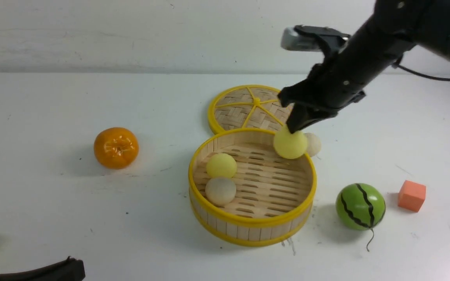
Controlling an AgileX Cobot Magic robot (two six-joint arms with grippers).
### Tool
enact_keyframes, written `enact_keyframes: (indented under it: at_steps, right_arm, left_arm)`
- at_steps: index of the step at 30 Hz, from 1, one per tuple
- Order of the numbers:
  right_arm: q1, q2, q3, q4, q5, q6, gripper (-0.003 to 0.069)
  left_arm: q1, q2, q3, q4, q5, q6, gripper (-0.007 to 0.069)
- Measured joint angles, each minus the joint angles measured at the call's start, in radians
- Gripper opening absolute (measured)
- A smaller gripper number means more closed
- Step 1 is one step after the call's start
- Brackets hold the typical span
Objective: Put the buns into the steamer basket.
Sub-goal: Use the right arm to put the steamed stuffed bun into the steamer, then use the right arm to grab a steamed stuffed bun
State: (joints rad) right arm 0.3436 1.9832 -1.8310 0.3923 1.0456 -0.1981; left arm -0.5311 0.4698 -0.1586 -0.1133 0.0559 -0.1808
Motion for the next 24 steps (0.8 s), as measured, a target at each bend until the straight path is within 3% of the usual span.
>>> enact_keyframes:
  at_steps: [10,15,17,18,22,24]
  right_arm:
    - [0.045,0.157,0.000,-0.021,-0.254,0.029,0.0016]
    - [0.045,0.195,0.001,-0.026,-0.269,0.062,0.0089]
    - [0.044,0.197,0.000,-0.036,-0.278,0.068,0.0199]
    - [0.043,0.197,0.001,-0.036,-0.278,0.069,0.0209]
    - [0.012,0.174,-0.048,-0.050,-0.214,0.083,0.0424]
    - [-0.016,0.146,-0.078,-0.069,-0.162,0.086,0.0482]
  left_arm:
    - [0.000,0.000,0.000,-0.001,0.000,0.000,0.0042]
    - [0.000,0.000,0.000,-0.001,0.000,0.000,0.0049]
    - [0.000,0.000,0.000,-0.001,0.000,0.000,0.0053]
    - [0.000,0.000,0.000,-0.001,0.000,0.000,0.0054]
    - [0.000,0.000,0.000,-0.001,0.000,0.000,0.0057]
    - [0.000,0.000,0.000,-0.001,0.000,0.000,0.0057]
